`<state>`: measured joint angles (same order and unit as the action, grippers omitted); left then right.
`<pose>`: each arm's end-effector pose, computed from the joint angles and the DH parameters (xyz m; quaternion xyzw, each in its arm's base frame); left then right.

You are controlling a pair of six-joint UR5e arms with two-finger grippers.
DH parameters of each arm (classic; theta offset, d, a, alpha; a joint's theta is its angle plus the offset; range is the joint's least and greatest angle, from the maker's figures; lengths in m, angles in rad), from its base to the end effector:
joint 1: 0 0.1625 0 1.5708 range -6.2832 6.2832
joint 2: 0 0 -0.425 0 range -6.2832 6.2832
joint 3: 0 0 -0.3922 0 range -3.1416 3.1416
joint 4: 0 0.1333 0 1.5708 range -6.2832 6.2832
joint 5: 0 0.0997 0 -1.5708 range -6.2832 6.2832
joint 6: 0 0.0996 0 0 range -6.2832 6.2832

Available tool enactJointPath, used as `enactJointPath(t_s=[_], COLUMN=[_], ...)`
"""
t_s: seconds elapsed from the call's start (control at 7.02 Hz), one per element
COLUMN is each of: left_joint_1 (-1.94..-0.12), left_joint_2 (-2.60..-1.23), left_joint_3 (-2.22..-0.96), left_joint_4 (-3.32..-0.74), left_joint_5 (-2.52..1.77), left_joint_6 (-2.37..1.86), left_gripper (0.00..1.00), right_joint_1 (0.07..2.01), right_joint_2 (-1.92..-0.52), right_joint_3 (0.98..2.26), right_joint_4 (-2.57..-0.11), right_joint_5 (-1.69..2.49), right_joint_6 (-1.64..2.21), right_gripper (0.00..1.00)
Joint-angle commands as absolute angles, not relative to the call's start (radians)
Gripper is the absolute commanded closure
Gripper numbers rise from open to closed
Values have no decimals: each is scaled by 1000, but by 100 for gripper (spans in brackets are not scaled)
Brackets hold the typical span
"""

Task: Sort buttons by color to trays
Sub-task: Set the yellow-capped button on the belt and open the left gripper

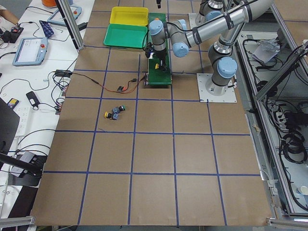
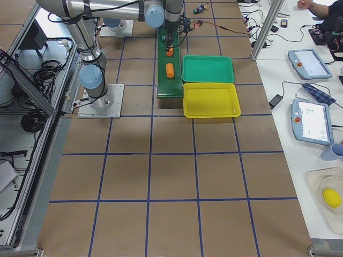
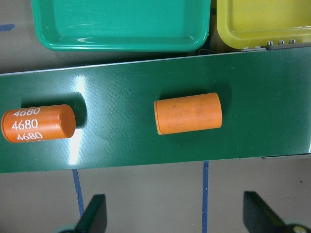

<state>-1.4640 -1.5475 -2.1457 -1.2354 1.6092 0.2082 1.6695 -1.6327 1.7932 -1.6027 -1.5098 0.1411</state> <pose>-0.0861 -0.4117 0.2633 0.0524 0.9926 0.1095 0.0019 0.1827 -0.4311 0.4126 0.0231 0.9972 0.0674 0.0225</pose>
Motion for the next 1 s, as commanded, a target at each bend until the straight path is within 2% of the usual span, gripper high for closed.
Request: enactJointPath(t_s=[0.0,0.14,0.43,0.71,0.85], left_joint_1=[-1463,-1465,-1419,-1291,-1257], left_joint_2=[-1552,-1545,-1574,-1729,-1837], left_joint_3=[-2140,-2111,-1902,-1751,-1686], left_joint_4=[-1227,-1230,-1343,-1333,-1239], left_joint_5=[1608,1612,1634,1651,1660], left_joint_6=[218,239,379,510,529], left_gripper=[0,0,0,0,0], right_joint_1=[1672,1672,1672,1672,1672], right_joint_2=[-1632,-1632,-1631,-1625,-1623], right_joint_3=[1793,1793,1793,1793,1793], right_joint_4=[-1603,-1603,-1602,-1600,-1603], right_joint_5=[-1509,-1511,-1509,-1517,-1517], right_joint_6=[141,141,141,141,141], right_gripper=[0,0,0,0,0])
